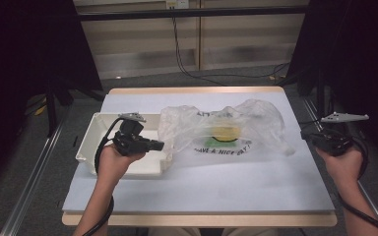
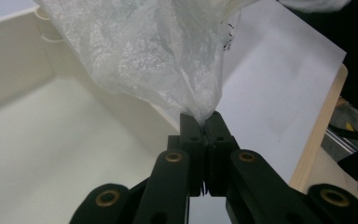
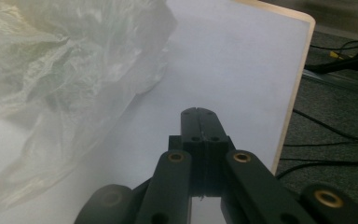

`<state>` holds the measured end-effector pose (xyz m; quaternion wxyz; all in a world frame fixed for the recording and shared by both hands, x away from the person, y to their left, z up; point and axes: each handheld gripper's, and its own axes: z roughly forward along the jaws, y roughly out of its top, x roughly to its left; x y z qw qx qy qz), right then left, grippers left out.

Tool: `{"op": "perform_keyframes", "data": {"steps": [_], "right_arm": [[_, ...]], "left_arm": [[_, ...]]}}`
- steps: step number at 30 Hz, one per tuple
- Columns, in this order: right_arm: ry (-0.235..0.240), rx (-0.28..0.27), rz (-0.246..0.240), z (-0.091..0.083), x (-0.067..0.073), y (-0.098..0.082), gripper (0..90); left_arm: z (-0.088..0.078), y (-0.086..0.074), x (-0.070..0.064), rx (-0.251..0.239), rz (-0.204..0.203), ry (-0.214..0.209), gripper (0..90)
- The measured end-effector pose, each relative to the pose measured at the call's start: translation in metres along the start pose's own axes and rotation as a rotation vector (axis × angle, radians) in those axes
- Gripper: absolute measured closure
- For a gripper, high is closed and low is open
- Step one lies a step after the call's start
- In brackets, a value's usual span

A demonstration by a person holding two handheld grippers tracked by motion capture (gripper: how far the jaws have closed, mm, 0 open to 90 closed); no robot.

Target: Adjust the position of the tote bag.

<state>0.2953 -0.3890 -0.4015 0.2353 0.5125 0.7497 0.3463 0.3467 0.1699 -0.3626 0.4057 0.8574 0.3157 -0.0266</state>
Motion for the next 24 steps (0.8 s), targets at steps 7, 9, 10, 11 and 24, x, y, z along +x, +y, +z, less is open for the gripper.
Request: {"op": "perform_keyframes", "data": {"steps": [7,9,10,11,24], "right_arm": [[0.074,-0.042,-0.02,-0.004,0.019,-0.001,82.0],[0.1,-0.053,-0.033,-0.007,0.027,0.001,77.1],[0.107,-0.06,-0.035,-0.008,0.031,0.002,76.0],[0.126,-0.059,-0.037,-0.009,0.035,0.003,75.0],[0.289,-0.066,-0.151,0.007,0.099,0.019,52.5]], "left_arm": [[0.007,0.006,-0.007,0.001,0.019,-0.019,88.2],[0.009,0.007,-0.008,-0.003,0.021,-0.026,88.2],[0.009,0.008,-0.009,0.006,0.02,-0.019,88.2],[0.01,0.008,-0.009,0.004,0.023,-0.021,88.2],[0.014,0.012,-0.009,-0.015,0.011,-0.024,87.8]]}}
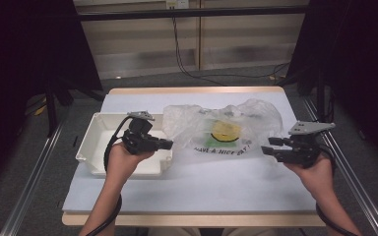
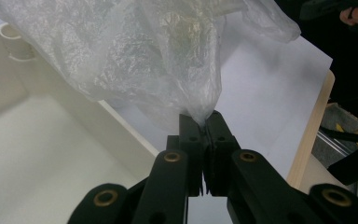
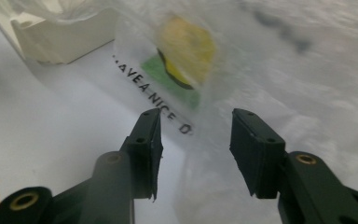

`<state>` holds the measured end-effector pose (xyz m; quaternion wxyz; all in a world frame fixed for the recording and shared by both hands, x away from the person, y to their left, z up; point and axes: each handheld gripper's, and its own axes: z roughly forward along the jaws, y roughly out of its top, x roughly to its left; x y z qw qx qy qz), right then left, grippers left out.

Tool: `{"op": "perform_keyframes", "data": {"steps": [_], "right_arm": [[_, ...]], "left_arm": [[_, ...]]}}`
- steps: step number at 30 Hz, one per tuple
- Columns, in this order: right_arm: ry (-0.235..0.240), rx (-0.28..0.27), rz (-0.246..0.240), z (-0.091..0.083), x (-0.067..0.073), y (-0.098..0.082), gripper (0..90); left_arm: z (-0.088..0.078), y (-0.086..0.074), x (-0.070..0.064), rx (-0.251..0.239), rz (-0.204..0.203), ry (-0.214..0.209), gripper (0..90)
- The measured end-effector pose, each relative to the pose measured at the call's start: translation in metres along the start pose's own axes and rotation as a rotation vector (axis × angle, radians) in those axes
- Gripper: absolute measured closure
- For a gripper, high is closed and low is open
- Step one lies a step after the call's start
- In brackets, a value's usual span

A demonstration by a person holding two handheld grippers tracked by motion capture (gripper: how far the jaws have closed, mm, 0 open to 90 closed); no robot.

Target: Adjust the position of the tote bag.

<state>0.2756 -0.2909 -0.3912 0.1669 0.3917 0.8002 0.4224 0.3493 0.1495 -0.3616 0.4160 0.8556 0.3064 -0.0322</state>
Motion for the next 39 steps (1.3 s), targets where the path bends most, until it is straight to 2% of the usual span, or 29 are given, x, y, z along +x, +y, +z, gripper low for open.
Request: {"op": "perform_keyframes", "data": {"steps": [4,7,12,16,19,23,25,29,32,35,39], "right_arm": [[0.042,0.014,-0.053,0.02,0.017,0.01,51.2],[0.053,0.014,-0.077,0.036,0.027,0.017,44.1],[0.056,0.006,-0.126,0.063,0.041,0.03,38.2],[0.062,-0.015,-0.145,0.081,0.05,0.043,32.0],[0.064,-0.017,-0.162,0.089,0.054,0.05,23.9],[0.042,-0.017,-0.2,0.1,0.059,0.058,17.0],[0.038,-0.003,-0.209,0.105,0.06,0.06,16.9],[0.032,-0.007,-0.214,0.111,0.061,0.064,14.2],[0.015,-0.014,-0.241,0.114,0.061,0.066,10.5],[0.003,-0.012,-0.272,0.118,0.06,0.07,10.4],[-0.012,-0.02,-0.272,0.122,0.057,0.076,10.0]], "left_arm": [[0.002,0.0,0.001,-0.001,-0.008,0.001,87.8],[0.003,0.001,0.001,0.006,-0.014,0.0,87.7],[0.005,0.002,-0.001,0.006,-0.007,-0.018,87.7],[0.006,0.003,-0.003,0.013,-0.001,-0.027,87.7],[0.006,0.003,-0.004,0.011,0.002,-0.036,87.7],[0.008,0.003,-0.005,0.019,0.004,-0.048,87.8],[0.009,0.003,-0.006,0.023,0.005,-0.05,87.8],[0.01,0.002,-0.007,0.03,0.007,-0.058,87.8],[0.011,0.002,-0.007,0.022,0.006,-0.063,87.8],[0.012,0.004,-0.007,0.027,0.006,-0.064,87.8],[0.013,0.006,-0.004,0.027,0.005,-0.069,87.7]]}}
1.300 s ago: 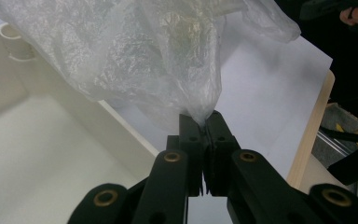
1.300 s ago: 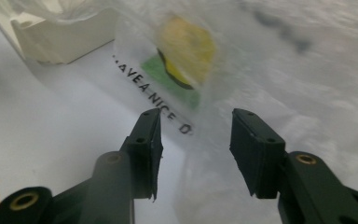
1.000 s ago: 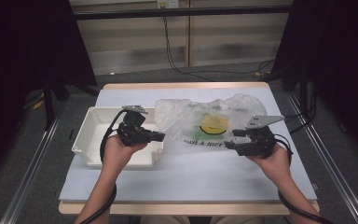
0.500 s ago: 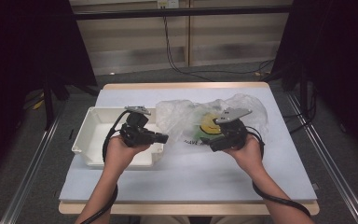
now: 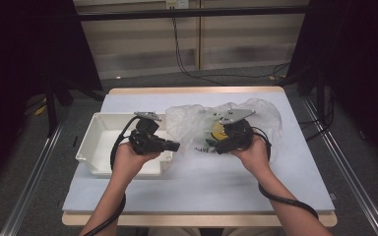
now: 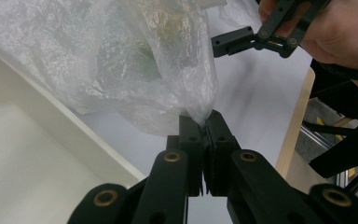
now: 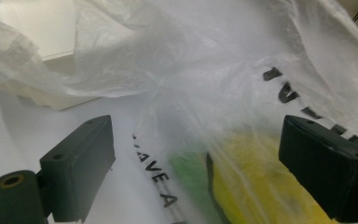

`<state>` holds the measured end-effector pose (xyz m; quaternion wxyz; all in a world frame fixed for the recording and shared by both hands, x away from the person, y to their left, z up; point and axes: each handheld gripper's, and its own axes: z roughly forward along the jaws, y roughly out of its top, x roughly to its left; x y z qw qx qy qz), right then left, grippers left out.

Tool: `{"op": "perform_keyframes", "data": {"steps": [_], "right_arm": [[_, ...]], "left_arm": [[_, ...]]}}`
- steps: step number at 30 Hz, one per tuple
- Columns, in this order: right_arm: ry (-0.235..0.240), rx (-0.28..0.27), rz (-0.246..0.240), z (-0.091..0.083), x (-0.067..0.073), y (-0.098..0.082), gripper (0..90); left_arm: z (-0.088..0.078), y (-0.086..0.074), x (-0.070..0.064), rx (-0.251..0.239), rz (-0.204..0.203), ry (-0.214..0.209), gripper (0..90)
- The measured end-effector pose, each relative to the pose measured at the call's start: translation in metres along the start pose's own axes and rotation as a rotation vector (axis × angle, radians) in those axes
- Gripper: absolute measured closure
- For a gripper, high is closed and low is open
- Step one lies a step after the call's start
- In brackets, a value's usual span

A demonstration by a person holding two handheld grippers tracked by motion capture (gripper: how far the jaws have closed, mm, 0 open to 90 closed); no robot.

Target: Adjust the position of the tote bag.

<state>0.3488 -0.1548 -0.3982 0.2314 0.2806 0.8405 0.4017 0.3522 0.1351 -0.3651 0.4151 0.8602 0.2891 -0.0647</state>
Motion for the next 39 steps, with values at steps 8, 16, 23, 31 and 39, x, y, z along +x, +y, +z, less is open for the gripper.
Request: {"op": "perform_keyframes", "data": {"steps": [8,16,23,31,39], "right_arm": [[-0.019,-0.015,0.009,0.013,-0.007,0.009,7.3],[-0.005,-0.017,-0.034,0.031,-0.014,0.022,8.2],[-0.033,0.012,-0.118,0.041,-0.01,0.021,17.5],[0.026,0.086,-0.113,0.042,-0.004,0.014,89.4],[0.164,0.103,-0.136,0.04,0.006,0.004,90.0]], "left_arm": [[0.005,0.002,0.006,-0.016,-0.01,-0.017,87.2],[0.008,0.009,0.014,-0.008,-0.024,-0.02,87.3],[0.011,0.012,0.016,-0.009,-0.03,-0.026,87.6],[0.009,0.015,0.015,-0.027,-0.032,-0.004,82.1],[0.005,0.025,0.019,-0.07,-0.061,0.188,27.3]]}}
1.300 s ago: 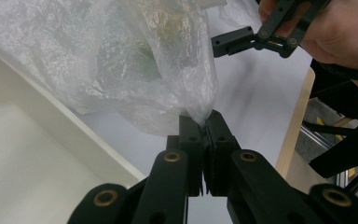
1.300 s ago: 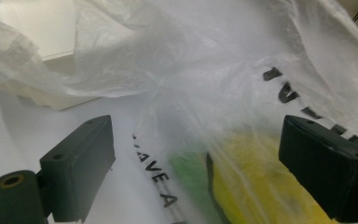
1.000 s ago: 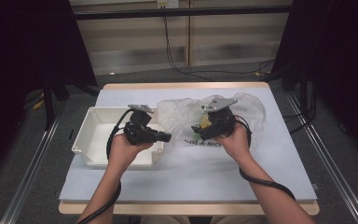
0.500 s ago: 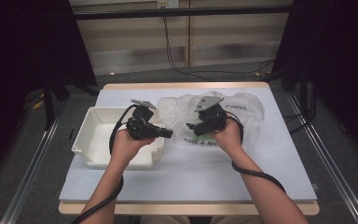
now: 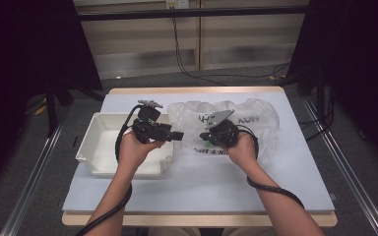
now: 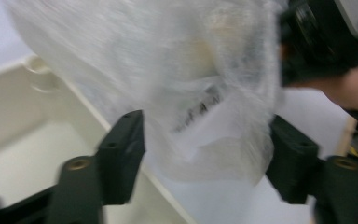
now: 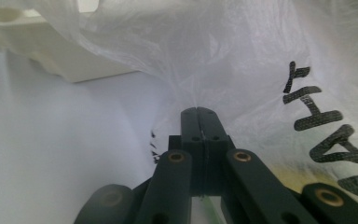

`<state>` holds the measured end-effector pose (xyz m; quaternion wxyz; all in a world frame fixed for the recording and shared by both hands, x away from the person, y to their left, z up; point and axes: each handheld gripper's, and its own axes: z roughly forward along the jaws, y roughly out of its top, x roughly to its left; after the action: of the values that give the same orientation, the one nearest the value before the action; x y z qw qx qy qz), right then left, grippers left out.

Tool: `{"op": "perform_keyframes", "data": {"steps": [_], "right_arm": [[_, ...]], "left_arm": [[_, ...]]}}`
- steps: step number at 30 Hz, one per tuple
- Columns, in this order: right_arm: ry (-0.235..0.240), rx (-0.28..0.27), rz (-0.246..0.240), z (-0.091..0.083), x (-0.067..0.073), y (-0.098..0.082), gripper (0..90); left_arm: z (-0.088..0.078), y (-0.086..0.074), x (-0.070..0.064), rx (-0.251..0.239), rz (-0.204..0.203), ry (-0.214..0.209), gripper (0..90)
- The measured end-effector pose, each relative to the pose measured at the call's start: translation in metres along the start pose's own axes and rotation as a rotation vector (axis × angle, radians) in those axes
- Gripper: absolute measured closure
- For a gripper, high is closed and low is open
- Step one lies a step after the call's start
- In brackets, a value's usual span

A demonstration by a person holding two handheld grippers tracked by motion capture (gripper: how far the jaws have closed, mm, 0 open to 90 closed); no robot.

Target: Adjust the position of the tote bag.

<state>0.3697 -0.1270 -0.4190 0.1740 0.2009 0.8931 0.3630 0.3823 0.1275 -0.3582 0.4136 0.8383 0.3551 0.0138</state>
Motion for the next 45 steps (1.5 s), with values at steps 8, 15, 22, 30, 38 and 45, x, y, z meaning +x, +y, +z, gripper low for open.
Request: {"op": "perform_keyframes", "data": {"steps": [8,15,22,30,38,45], "right_arm": [[0.102,-0.007,-0.027,-0.009,0.018,-0.011,90.0],[0.169,-0.031,0.002,-0.018,0.028,-0.026,90.0],[0.065,-0.053,0.108,-0.022,0.02,-0.022,29.4],[-0.038,-0.051,0.085,-0.016,0.012,-0.001,9.2],[-0.048,-0.014,0.073,0.006,-0.004,0.008,7.1],[0.067,0.06,0.089,0.022,-0.004,-0.003,36.5]], "left_arm": [[0.005,0.009,0.003,-0.004,0.005,0.069,22.3],[0.015,0.002,0.003,0.026,0.003,-0.03,79.5],[0.023,-0.002,0.003,0.059,-0.011,-0.068,88.2],[0.02,-0.004,0.007,0.055,-0.021,-0.093,88.2],[0.019,-0.004,0.006,0.057,-0.023,-0.111,88.2],[0.014,0.004,0.004,0.051,-0.006,-0.048,58.3]]}}
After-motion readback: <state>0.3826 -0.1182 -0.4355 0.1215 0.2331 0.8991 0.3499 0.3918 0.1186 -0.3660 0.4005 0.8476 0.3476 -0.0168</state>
